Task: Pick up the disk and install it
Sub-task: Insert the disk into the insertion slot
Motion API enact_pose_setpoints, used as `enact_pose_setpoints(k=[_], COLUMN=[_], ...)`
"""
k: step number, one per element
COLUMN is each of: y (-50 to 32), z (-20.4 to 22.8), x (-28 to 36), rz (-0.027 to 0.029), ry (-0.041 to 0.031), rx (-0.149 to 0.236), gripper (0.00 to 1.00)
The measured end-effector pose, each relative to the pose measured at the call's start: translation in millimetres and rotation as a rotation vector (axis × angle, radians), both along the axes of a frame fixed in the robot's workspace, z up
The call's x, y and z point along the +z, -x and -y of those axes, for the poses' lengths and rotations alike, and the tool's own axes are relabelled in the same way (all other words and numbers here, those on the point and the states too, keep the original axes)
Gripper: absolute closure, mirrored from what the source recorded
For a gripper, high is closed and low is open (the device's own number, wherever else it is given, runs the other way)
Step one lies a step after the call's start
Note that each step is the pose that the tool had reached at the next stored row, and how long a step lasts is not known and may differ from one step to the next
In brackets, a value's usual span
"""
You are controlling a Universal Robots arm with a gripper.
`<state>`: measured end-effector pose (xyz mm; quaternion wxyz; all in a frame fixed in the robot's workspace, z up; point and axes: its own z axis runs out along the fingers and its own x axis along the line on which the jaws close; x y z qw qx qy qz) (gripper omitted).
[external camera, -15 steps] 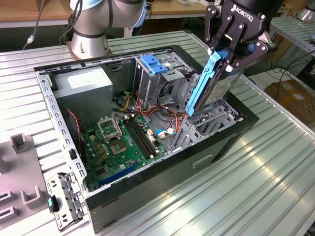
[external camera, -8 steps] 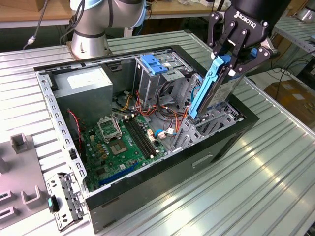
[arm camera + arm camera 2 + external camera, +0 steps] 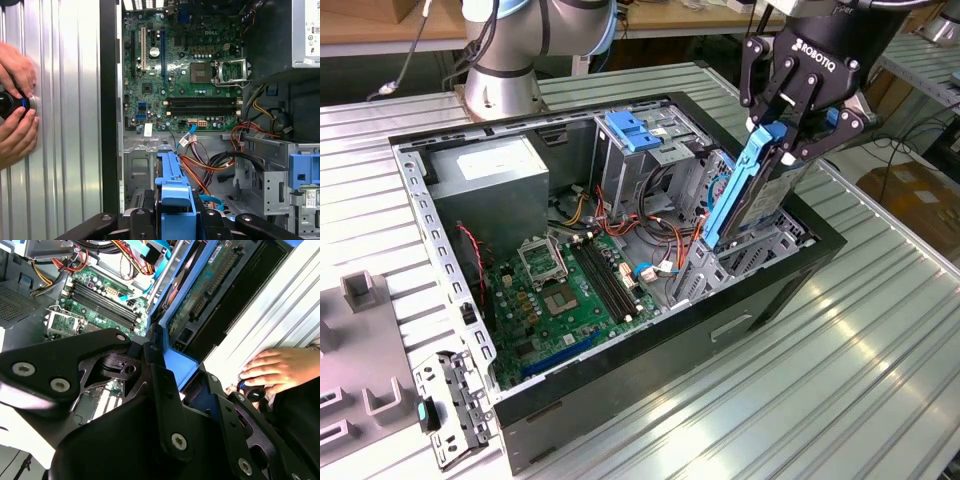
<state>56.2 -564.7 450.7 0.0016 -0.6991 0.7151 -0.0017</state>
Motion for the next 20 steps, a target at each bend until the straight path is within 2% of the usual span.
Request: enact_pose_setpoints(k=[13,20], y=[0.0,0.0], z=[1.0,1.3], x=[-8.6,-19.0], rz=[0.0000,0.0000], ry=[0.0001,0.0000], rx=[0.000,0.000], gripper=[0.63,0.63])
